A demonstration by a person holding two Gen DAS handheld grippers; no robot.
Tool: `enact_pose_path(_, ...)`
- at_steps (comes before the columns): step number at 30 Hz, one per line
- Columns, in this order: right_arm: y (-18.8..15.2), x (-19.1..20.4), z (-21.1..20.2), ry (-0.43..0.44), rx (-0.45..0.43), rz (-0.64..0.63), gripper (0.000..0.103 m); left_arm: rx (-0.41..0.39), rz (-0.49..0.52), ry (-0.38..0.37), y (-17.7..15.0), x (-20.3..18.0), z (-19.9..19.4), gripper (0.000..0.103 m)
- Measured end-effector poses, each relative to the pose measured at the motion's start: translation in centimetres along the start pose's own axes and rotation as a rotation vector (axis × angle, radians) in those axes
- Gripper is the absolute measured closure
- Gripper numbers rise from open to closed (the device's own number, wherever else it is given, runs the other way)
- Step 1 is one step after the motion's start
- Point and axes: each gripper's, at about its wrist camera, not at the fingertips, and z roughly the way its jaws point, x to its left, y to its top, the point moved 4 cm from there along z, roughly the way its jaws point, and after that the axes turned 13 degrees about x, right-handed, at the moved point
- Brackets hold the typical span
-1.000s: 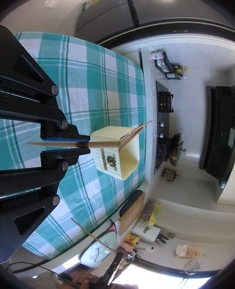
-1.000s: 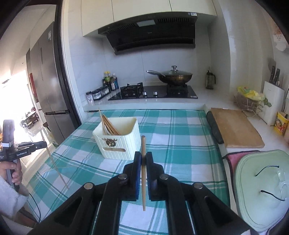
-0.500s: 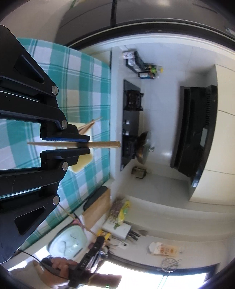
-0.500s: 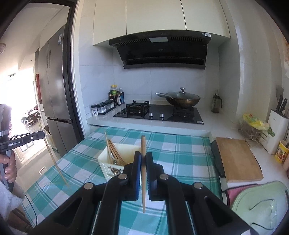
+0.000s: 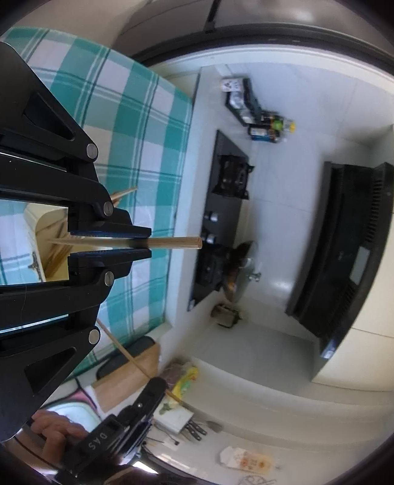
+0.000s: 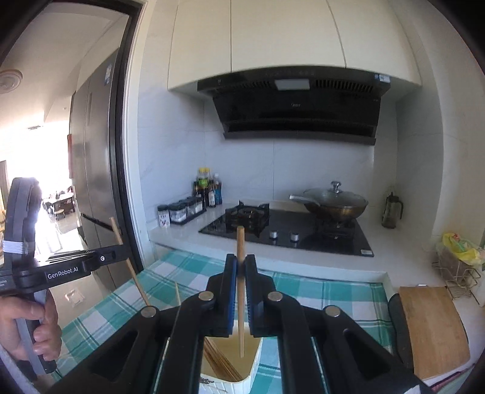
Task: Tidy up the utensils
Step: 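Carry the chopstick over the basket with the left tool while the right tool carries its chopstick there, then open the left tool to drop the chopstick in while the right tool releases its chopstick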
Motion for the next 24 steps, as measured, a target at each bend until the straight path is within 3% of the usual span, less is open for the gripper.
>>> enact_pose_path(5,-2.6,0.0,9.0,0.002,0.276,-0.016,0.097,0.147,-0.005,0.030,-1.5,1.0,5.6,0.098)
enact_pose_path(7,-3.6,0.0,11.4,0.033,0.338,-0.004,0.097,0.191,-0.008,0.039,-2.1,1.3,7.1,0.097)
enact_pose_path(8,-4.1,0.0,12.1,0.050,0.363,-0.002,0.094,0.204,-0.013,0.054,-2.4,1.5,7.4,0.095)
enact_pose_path(10,-4.9,0.1,13.6,0.082,0.403,0.014,0.094,0.204,-0.008,0.069,-2.7,1.8,7.4,0.079)
enact_pose_path(11,-5.2,0.1,13.8,0.102,0.391,0.034,0.084,0.193,0.002,0.078,-2.7,1.9,7.0,0.062)
enact_pose_path(12,-5.4,0.2,13.7,0.113,0.380,0.050,0.068,0.173,0.017,0.092,-2.8,1.9,6.2,0.048)
enact_pose_path(13,-5.6,0.0,13.1,0.132,0.354,0.079,0.061,0.147,0.040,0.108,-2.8,2.0,5.2,0.043)
enact_pose_path(18,-5.0,-0.7,7.5,0.129,0.201,0.132,0.057,0.034,0.157,0.214,-4.2,1.5,-1.3,0.014)
enact_pose_path(20,-4.8,-0.7,4.5,0.105,0.147,0.123,0.049,-0.004,0.171,0.266,-5.0,1.0,-3.9,0.005)
enact_pose_path(24,-5.9,0.4,-2.2,0.040,0.082,0.091,0.038,-0.075,0.161,0.262,-7.9,-0.8,-8.8,0.001)
